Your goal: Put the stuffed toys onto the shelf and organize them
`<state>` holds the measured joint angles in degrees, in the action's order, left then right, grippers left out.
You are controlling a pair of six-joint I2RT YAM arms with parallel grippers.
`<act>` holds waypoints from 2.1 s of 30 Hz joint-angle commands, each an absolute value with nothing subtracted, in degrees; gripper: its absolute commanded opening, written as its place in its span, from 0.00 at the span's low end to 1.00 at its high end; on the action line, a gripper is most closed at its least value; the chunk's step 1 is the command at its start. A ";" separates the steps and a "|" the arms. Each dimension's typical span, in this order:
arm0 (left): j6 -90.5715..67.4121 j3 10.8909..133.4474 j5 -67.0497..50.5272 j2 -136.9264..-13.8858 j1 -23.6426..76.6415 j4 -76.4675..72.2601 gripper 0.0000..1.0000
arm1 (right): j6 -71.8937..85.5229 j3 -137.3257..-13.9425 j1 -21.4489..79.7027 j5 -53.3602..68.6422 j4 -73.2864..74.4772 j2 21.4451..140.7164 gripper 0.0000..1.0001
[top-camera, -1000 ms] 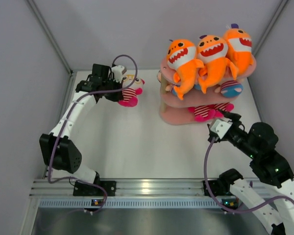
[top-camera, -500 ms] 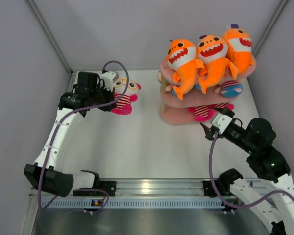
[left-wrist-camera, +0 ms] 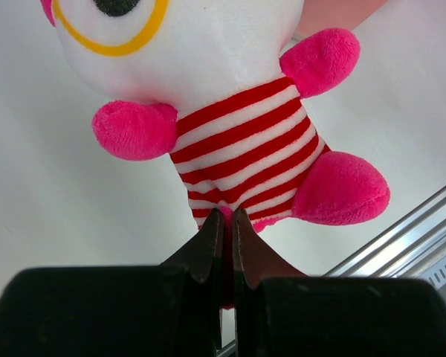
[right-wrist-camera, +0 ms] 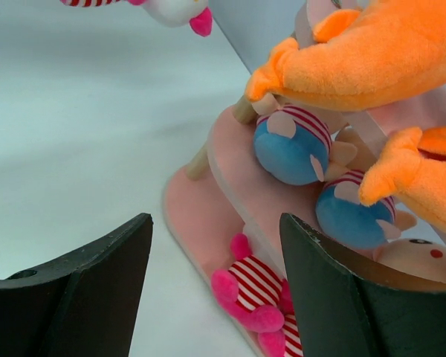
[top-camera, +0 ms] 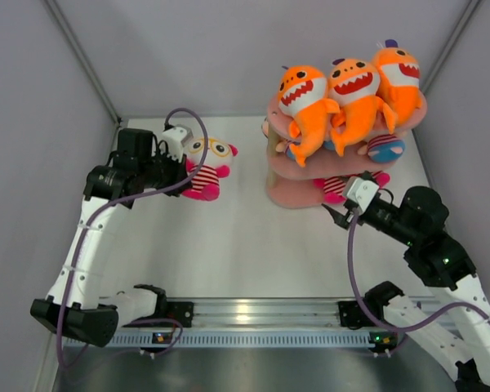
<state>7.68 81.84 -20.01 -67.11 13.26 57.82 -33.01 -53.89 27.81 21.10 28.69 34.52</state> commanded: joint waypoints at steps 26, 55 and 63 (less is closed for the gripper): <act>8.88 80.86 -29.88 -56.08 12.74 61.08 0.00 | -23.99 -76.54 64.69 8.10 -5.73 83.40 0.79; 10.55 69.43 -37.97 -54.49 14.15 61.35 0.00 | -24.87 -65.48 68.73 0.35 -4.75 80.33 0.00; 12.13 67.86 -38.85 -55.46 14.15 61.26 0.00 | -27.15 -61.44 68.73 -0.26 -6.06 78.05 0.00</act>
